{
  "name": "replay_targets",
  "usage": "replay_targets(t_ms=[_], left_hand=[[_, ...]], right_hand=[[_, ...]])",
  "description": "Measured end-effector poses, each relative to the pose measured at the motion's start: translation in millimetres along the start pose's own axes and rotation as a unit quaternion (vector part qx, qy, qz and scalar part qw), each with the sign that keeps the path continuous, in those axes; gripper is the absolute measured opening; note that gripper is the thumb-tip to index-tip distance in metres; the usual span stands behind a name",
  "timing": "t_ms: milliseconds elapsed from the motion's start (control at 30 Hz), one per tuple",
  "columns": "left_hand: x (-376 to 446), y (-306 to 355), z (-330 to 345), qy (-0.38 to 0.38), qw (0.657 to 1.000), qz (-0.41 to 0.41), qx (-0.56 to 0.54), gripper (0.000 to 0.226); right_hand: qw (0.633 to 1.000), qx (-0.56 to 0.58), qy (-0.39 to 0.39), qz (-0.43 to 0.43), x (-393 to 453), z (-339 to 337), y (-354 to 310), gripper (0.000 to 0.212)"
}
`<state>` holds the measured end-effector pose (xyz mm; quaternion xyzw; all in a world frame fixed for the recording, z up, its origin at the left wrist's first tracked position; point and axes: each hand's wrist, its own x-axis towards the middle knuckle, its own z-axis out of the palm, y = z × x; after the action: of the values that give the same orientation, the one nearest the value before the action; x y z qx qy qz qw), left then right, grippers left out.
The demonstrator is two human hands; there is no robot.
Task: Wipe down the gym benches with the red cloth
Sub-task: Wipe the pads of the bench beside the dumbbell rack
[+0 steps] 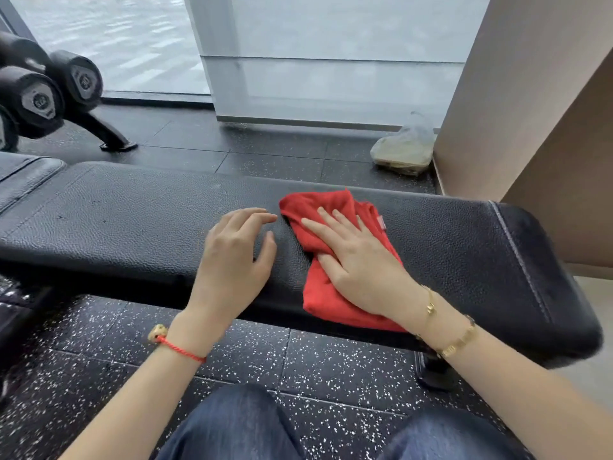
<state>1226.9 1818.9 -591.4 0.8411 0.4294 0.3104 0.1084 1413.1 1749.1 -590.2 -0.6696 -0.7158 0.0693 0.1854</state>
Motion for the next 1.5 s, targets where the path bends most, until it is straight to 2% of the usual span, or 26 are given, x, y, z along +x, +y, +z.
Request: replay_targets(t_ms=[167,333,467,667,800,967,1100,1333,1500], left_hand=[[2.6,27.8,20.8,-0.027,0.999,0.029,-0.002,0.025],[0.6,54.4,39.0,-0.032,0.998,0.062,0.002,0.026],[0.6,73.5,52.3,-0.044,0.997,0.062,0.015,0.025],[0.7,84.3,61.2,-0.060,0.996,0.062,0.013,0.030],[-1.0,83.7,61.7,-0.065,0.996,0.063,0.015,0.031],[-3.0,88.2,62.2,-0.064,0.996,0.059,0.019,0.034],[-3.5,91.3,62.4,-0.070,0.996,0.055,0.023,0.035],[-3.6,92.8,63.6,-0.058,0.996,0.063,0.036,0.035],[-3.9,93.9,61.2,-0.068,0.993,0.071,0.066,0.033]], right_hand=[[0.998,-0.019,0.025,0.052,-48.0,-21.3,33.3,0.056],[0.985,-0.020,0.037,0.170,-19.4,-36.2,71.4,0.055],[0.987,-0.018,0.038,0.157,-9.5,-33.4,69.4,0.056],[0.992,-0.016,0.038,0.116,-83.2,-44.1,74.6,0.057],[0.982,-0.026,0.060,0.175,-118.7,-63.6,114.8,0.055],[0.968,-0.012,0.060,0.244,-85.7,-89.0,180.5,0.053],[0.974,-0.026,0.053,0.220,-77.8,-85.2,186.3,0.055],[0.994,0.019,0.032,0.105,-120.2,-75.1,144.9,0.059],[0.995,0.029,0.001,0.093,-77.4,-76.0,153.5,0.056]])
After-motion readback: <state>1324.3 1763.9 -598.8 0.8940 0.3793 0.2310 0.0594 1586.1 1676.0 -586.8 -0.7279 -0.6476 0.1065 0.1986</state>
